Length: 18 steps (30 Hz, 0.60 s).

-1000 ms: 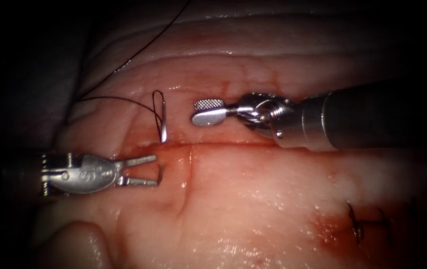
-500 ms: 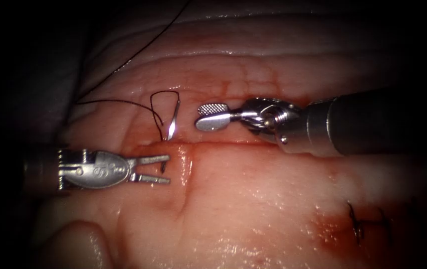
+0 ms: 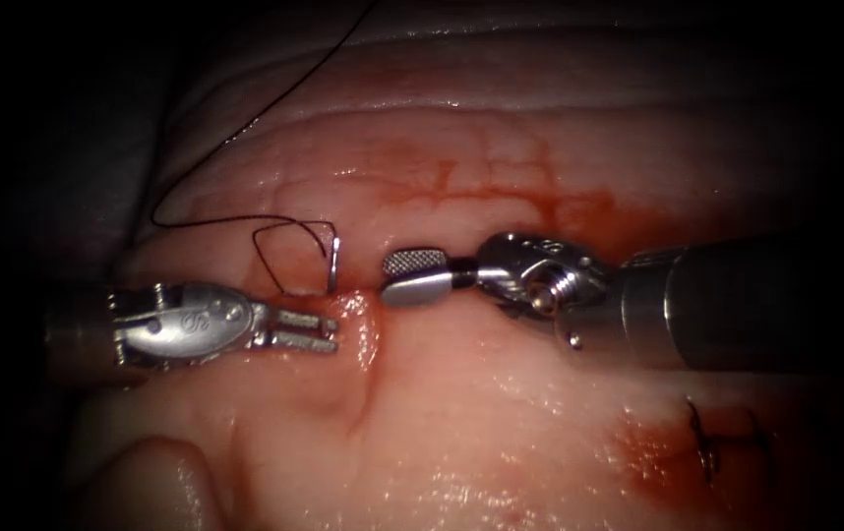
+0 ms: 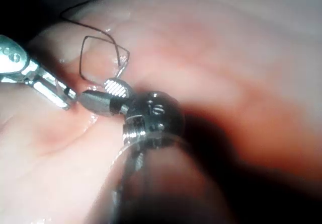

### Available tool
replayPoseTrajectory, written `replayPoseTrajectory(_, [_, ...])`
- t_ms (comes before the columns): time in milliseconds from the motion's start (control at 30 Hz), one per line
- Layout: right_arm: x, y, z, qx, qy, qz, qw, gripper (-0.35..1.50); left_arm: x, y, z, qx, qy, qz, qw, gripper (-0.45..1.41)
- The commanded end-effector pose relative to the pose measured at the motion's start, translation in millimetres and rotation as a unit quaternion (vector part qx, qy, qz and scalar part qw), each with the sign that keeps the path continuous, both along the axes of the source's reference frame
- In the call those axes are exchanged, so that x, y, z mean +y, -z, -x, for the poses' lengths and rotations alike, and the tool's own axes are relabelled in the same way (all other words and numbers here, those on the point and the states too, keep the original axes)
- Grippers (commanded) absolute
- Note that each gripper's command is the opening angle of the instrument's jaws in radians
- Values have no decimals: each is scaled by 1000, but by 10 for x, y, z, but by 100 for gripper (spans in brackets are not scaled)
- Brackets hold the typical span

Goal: Wound Closure
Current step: Use the left tool to pull the needle through the wound.

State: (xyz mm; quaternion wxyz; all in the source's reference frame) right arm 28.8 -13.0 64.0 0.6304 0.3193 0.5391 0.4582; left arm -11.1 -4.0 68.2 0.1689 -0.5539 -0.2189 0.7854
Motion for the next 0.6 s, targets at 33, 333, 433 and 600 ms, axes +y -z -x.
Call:
replayPoseTrajectory(33, [-14, 0, -10, -9, 15, 20, 1000, 19, 0, -4, 4, -12, 4, -18, 1000, -45])
replayPoseTrajectory(333, [-34, 8, -29, -50, 63, 128, 989, 24, 22, 8, -11, -71, 51, -111, 990, -45])
replayPoseTrajectory(433, [-41, -5, -36, -67, 79, 140, 985, 22, 25, 10, -13, -86, 63, -142, 984, -45])
replayPoseTrajectory(600, [-53, -35, -47, -110, 102, 162, 975, 22, 29, 14, -19, -123, 74, -235, 961, -45])
